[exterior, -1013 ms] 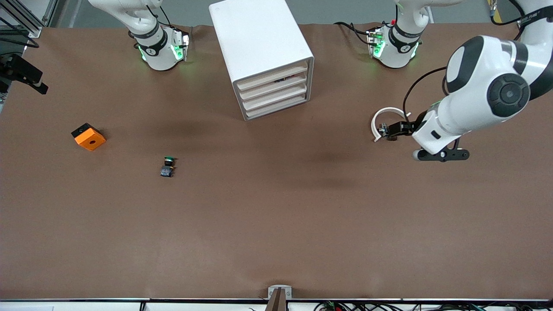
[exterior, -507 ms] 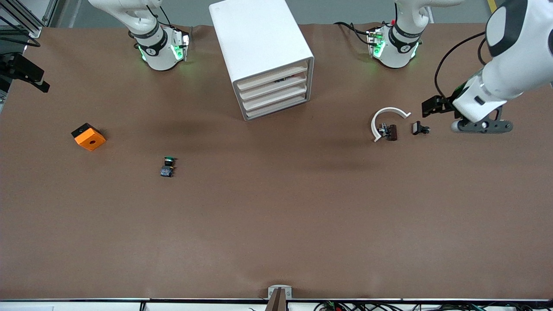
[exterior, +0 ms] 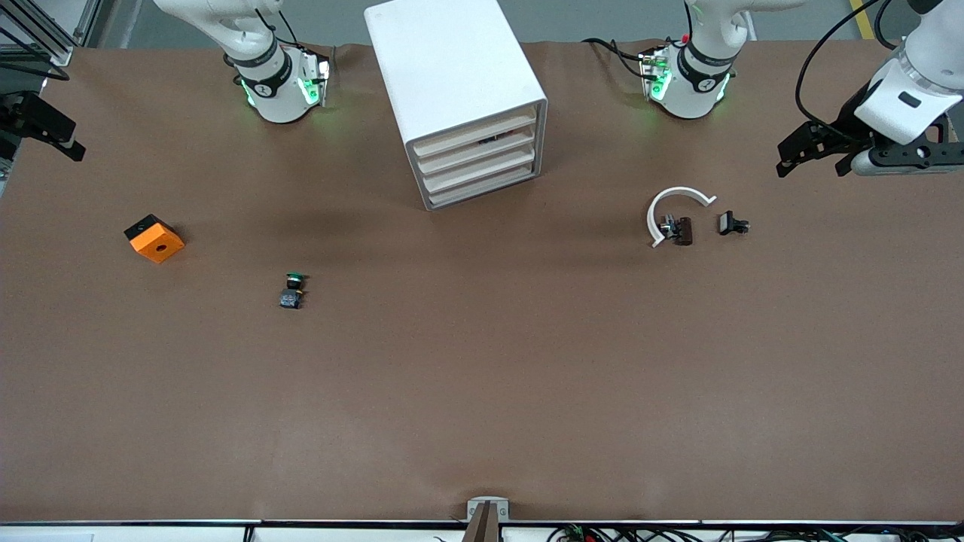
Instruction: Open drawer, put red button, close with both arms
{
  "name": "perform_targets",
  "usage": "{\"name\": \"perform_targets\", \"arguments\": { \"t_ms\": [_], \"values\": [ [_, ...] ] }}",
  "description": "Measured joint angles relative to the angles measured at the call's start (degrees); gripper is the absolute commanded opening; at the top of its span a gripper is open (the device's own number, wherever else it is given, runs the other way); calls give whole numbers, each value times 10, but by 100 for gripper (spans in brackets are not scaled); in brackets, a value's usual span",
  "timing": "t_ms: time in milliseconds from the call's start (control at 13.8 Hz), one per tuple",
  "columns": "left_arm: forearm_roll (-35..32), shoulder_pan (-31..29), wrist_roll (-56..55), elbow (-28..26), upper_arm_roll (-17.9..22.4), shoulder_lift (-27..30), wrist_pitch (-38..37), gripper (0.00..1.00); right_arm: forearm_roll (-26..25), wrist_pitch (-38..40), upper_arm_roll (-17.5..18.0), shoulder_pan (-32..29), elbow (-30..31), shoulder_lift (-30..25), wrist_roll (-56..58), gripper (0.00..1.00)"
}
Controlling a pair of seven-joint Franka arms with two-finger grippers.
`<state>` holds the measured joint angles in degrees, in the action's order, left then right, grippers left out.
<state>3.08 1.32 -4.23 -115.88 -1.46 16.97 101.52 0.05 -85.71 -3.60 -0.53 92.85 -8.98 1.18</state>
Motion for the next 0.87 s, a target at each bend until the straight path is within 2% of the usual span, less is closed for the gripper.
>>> {"name": "perform_targets", "arguments": {
  "t_ms": [145,434,651,869],
  "values": [
    [0,0,0,40,0,-14,-17,100,0,-3,0,0,0,0,0,100],
    [0,0,0,162,0,-80,-126,100,0,-4,0,0,-1,-2,0,100],
    [0,0,3,183,0,-106,-135,100,0,-4,0,0,-1,-5,0,100],
    [-20,0,26,185,0,-107,-138,100,0,-4,1,0,-1,-6,0,100]
  ]
}}
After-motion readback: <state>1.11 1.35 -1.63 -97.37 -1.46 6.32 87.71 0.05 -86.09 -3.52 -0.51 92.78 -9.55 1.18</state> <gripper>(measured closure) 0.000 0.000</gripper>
